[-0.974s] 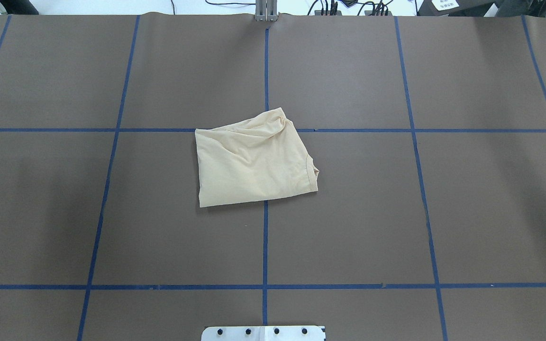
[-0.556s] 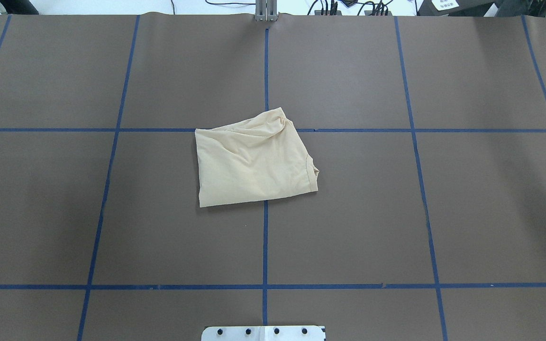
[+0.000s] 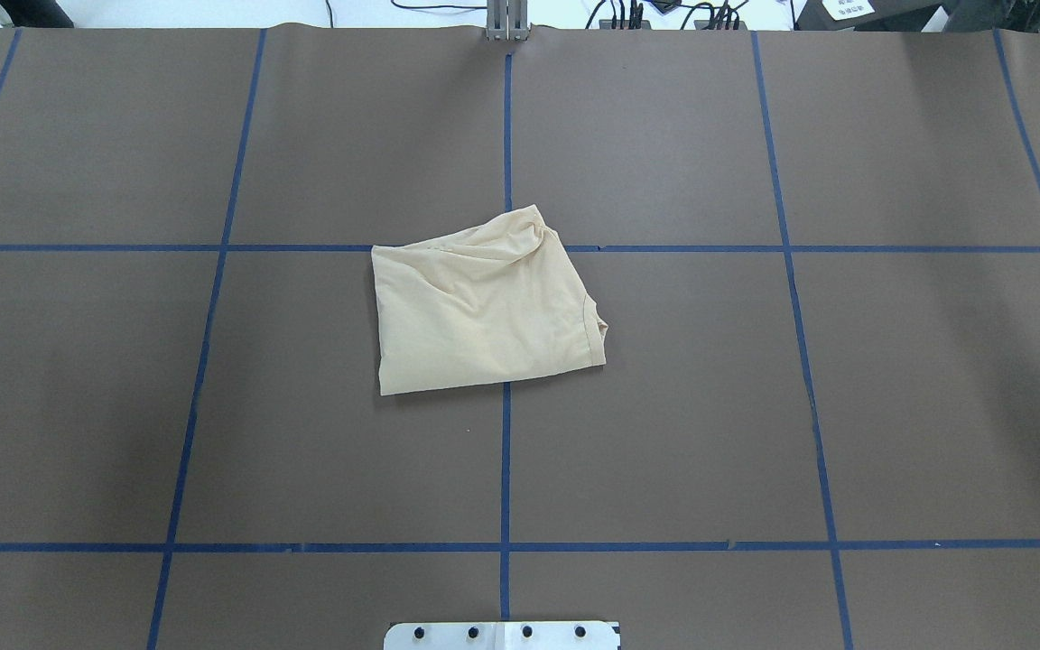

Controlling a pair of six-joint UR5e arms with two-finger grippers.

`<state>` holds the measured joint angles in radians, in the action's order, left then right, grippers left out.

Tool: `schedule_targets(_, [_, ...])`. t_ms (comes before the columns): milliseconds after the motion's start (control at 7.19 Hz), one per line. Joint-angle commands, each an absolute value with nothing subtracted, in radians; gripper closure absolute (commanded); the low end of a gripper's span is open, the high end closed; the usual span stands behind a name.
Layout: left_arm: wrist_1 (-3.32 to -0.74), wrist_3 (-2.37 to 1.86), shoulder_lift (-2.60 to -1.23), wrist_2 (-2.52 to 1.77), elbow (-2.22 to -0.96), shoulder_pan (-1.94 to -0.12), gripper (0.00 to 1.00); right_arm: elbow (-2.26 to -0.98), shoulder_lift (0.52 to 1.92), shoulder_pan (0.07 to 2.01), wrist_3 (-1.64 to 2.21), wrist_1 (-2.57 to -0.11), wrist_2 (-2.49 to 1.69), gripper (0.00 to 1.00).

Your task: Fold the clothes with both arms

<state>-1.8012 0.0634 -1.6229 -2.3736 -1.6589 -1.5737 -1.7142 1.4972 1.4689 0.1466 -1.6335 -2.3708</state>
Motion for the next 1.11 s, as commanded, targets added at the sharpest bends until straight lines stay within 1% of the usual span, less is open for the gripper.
schedule_targets(0, [-1.819,0.063,-1.615,-2.375,-1.684,-1.574,0.0,-1.717,1.499,1.459,0.146,-1.634,-2.37,0.0])
schedule_targets(139, [-1.81,0.066,-1.614,-2.376,-1.696,-1.575,0.0,-1.715,1.499,1.457,0.149,-1.634,-2.368,0.0])
schedule_targets(417, [-1.81,0.067,-1.594,-2.378,-1.765,-1.575,0.0,-1.717,1.497,1.448,0.153,-1.634,-2.368,0.0])
schedule_targets(556, [-1.81,0.069,-1.594,-2.378,-1.775,-1.575,0.0,-1.717,1.496,1.44,0.153,-1.632,-2.368,0.0])
schedule_targets(974, [-1.81,0.071,-1.537,-2.378,-1.857,-1.575,0.0,-1.717,1.496,1.439,0.152,-1.634,-2.368,0.0])
